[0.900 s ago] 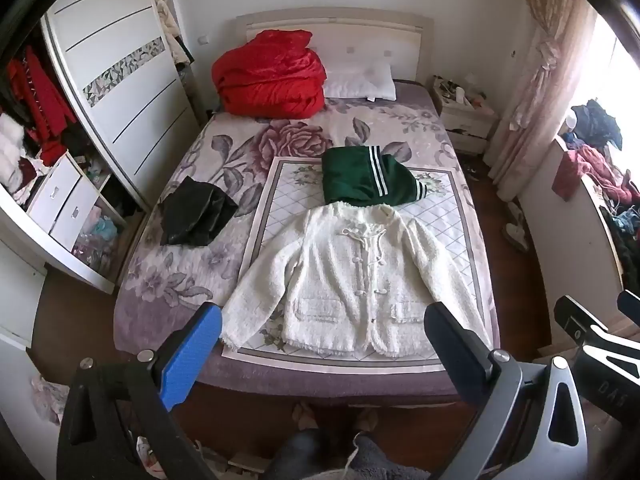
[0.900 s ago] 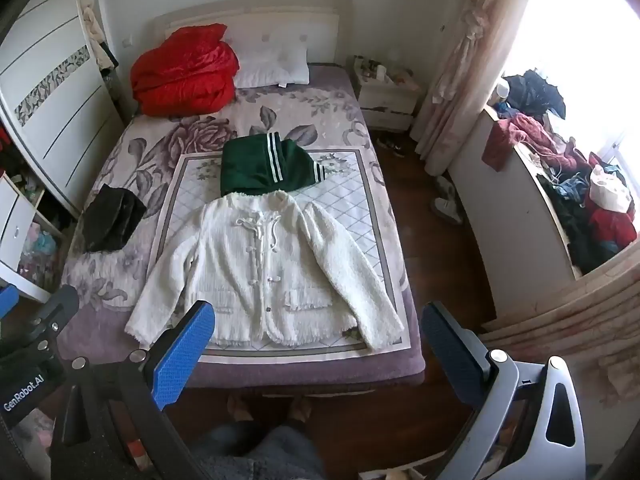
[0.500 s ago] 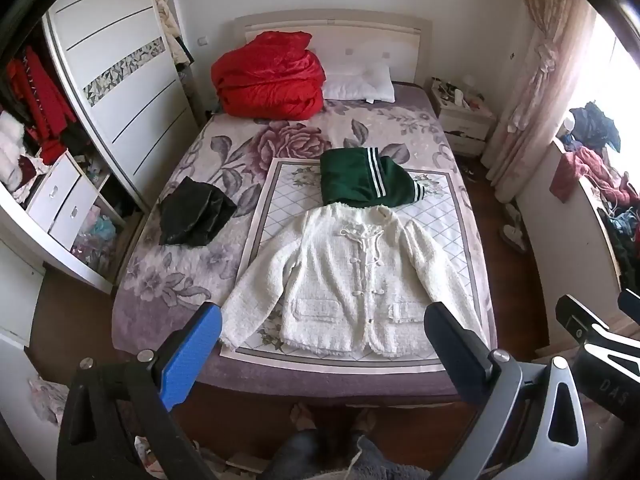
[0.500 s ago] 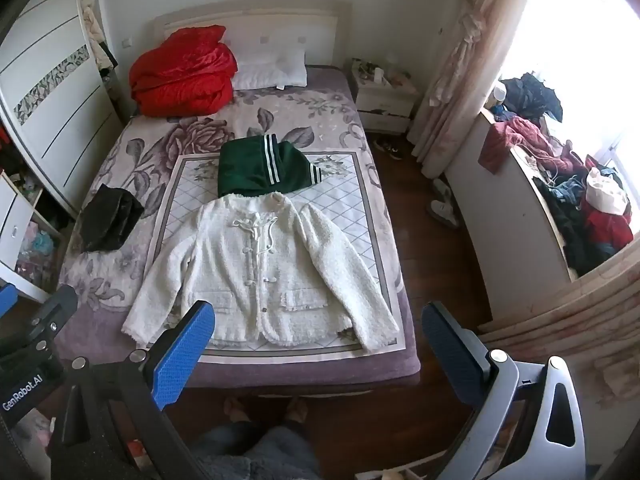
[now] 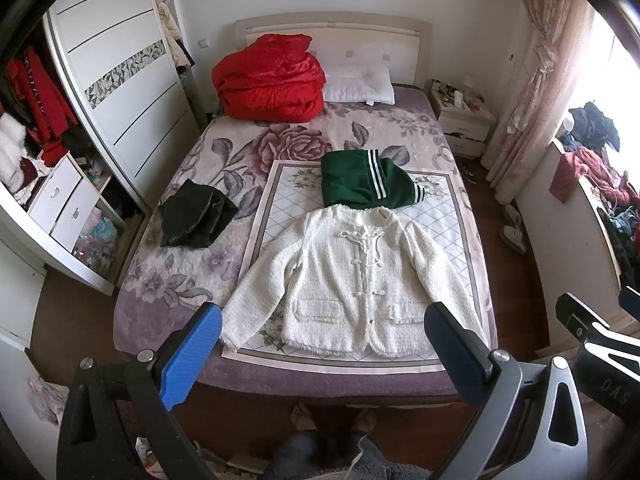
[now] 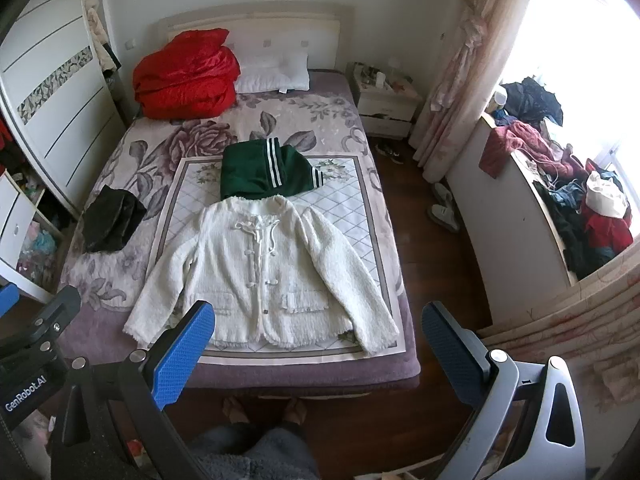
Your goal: Fold large clothes
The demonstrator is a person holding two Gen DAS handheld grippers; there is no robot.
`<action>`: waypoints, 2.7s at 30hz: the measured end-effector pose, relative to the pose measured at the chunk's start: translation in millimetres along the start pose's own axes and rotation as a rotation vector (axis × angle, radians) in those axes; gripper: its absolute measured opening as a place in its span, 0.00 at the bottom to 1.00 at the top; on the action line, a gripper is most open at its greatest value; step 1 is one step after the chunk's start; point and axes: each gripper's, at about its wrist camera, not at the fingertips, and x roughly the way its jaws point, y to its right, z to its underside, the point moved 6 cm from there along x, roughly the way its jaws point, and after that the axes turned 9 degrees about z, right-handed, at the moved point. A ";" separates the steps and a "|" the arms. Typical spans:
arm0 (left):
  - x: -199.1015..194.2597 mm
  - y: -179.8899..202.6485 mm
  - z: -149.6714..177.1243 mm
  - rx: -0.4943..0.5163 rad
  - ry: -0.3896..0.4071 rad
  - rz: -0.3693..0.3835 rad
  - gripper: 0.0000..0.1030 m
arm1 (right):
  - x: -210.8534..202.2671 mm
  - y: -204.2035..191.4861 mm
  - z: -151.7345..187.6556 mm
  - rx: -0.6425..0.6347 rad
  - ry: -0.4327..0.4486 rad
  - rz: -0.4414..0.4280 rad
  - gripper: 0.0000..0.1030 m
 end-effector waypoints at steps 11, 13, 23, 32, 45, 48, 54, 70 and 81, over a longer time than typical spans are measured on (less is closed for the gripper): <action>-0.3 -2.3 -3.8 -0.004 0.003 0.005 1.00 | -5.3 3.7 -5.4 -0.002 0.007 -0.001 1.00; -5.3 7.6 -4.3 -0.007 0.009 0.006 1.00 | -4.6 3.4 -4.3 0.000 0.006 -0.002 1.00; -9.8 16.1 -11.4 -0.004 0.016 0.008 1.00 | -6.7 4.5 -4.3 0.001 0.011 -0.003 1.00; -18.9 17.0 -22.9 -0.003 0.024 0.009 1.00 | -10.1 4.7 -8.5 0.001 0.016 -0.002 1.00; -20.2 16.7 -22.2 -0.002 0.030 0.014 1.00 | -12.4 5.7 -9.7 0.003 0.019 -0.002 1.00; -21.0 17.3 -24.8 -0.004 0.031 0.015 1.00 | -13.0 5.6 -9.4 0.004 0.021 -0.001 1.00; -20.7 16.3 -22.0 -0.004 0.032 0.015 1.00 | -13.1 5.9 -9.0 0.004 0.023 -0.002 1.00; -21.7 16.6 -21.6 -0.003 0.036 0.016 1.00 | -13.6 4.5 -8.7 0.005 0.024 -0.005 1.00; 27.2 -1.1 -55.2 0.021 0.066 -0.050 1.00 | -3.4 -1.5 -47.7 0.055 0.011 0.028 1.00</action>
